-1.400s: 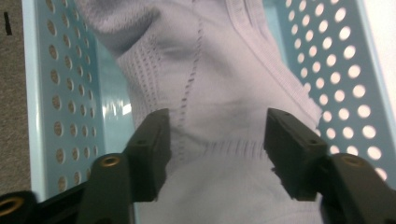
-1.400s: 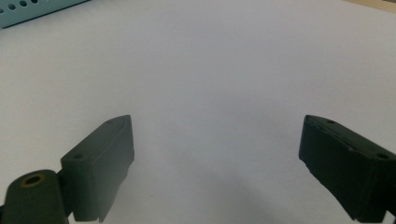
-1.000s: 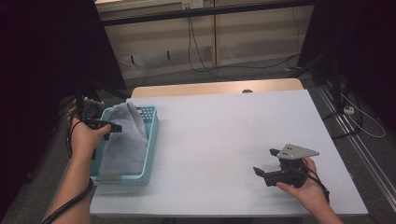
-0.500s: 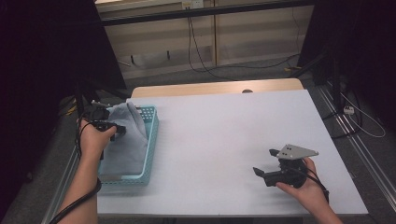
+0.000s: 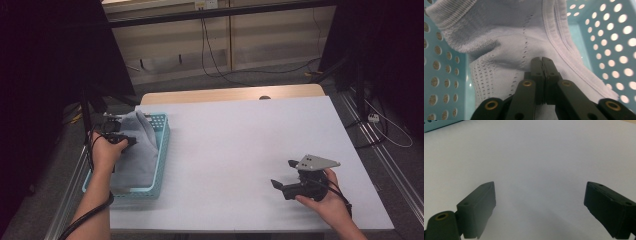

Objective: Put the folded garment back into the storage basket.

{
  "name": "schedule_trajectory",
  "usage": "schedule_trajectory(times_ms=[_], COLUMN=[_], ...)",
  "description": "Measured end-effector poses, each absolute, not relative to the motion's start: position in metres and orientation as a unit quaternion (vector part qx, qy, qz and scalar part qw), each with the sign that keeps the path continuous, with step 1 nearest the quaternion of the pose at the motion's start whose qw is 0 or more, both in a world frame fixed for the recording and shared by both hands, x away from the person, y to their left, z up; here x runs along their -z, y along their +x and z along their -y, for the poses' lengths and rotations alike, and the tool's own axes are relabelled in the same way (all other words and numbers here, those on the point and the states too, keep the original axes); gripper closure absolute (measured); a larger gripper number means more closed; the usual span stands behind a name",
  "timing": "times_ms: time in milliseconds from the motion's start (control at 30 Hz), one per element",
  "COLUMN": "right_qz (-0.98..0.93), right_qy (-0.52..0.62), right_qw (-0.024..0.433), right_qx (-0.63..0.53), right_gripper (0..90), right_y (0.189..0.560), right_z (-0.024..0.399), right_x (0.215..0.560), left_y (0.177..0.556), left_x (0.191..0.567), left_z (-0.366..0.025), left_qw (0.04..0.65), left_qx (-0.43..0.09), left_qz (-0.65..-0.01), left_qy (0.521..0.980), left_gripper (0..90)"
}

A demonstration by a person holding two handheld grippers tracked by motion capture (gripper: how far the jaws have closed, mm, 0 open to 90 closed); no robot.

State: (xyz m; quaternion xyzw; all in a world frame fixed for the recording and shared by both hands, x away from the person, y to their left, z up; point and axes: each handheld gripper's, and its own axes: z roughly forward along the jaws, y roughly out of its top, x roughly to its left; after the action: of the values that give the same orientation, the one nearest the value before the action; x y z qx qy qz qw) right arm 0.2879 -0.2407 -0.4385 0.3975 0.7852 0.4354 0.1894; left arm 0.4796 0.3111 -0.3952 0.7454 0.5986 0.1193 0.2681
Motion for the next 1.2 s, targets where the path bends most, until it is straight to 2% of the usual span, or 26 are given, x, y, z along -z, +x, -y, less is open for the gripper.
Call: schedule_trajectory(times_ms=[600, 1200], right_qz=[-0.788, -0.788], right_qy=[0.398, 0.397], right_qw=[0.189, 0.187], right_qx=[-0.431, -0.431], right_gripper=[10.5, 10.5], right_y=[0.289, 0.289], right_z=[0.241, 0.241], right_x=[0.441, 0.441], left_y=[0.486, 0.493], left_x=[0.424, 0.401], left_z=[-0.312, -0.312], left_qw=[0.257, 0.264], left_qx=[-0.093, -0.116], left_qz=[-0.607, -0.598], left_qy=[0.746, 0.748], left_gripper=[90.0, 90.0])
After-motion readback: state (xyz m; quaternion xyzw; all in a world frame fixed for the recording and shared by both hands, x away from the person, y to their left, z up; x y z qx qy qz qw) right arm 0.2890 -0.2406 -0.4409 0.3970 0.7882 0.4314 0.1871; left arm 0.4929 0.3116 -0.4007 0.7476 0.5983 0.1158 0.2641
